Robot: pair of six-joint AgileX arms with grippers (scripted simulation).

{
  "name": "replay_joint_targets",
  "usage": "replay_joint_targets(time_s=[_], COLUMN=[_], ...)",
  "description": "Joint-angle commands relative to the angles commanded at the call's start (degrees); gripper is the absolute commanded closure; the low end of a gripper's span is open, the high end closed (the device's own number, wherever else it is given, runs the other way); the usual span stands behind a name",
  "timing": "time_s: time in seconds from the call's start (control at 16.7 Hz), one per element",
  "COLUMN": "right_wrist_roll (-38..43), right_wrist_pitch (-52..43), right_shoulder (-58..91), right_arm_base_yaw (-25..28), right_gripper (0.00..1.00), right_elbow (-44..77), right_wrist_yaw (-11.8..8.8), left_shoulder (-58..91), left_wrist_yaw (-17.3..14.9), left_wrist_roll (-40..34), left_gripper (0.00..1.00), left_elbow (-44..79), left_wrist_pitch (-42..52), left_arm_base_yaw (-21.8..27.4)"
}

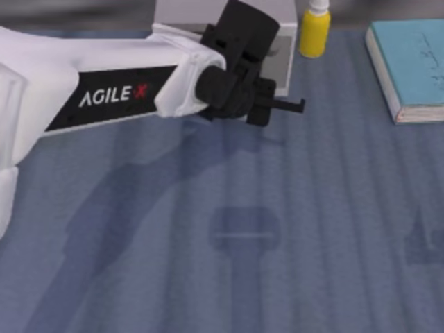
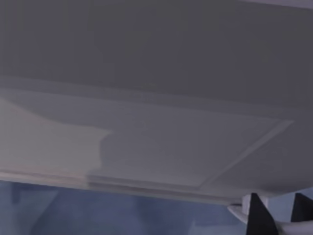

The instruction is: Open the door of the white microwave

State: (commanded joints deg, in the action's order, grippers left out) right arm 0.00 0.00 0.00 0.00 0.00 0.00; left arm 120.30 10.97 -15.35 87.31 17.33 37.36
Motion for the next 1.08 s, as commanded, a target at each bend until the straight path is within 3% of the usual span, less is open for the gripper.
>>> replay_joint_targets(time_s=[0.6, 1.08], right_wrist_roll=[0.0, 0.0], right_wrist_pitch=[0.0, 0.0], right_shoulder=[0.0, 0.0], right_arm_base_yaw=[0.0, 0.0], right_gripper=[0.0, 0.0], right_elbow=[0.0, 0.0], right_wrist_yaw=[0.0, 0.0], left_shoulder=[0.0, -2.43], left_wrist_yaw=[0.0, -2.72], left_wrist_roll=[0.0, 3.23], left_gripper=[1.0, 1.0], left_elbow=[0.0, -3.38], left_wrist_pitch=[0.0, -2.0], left_arm_base_yaw=[0.0, -0.74])
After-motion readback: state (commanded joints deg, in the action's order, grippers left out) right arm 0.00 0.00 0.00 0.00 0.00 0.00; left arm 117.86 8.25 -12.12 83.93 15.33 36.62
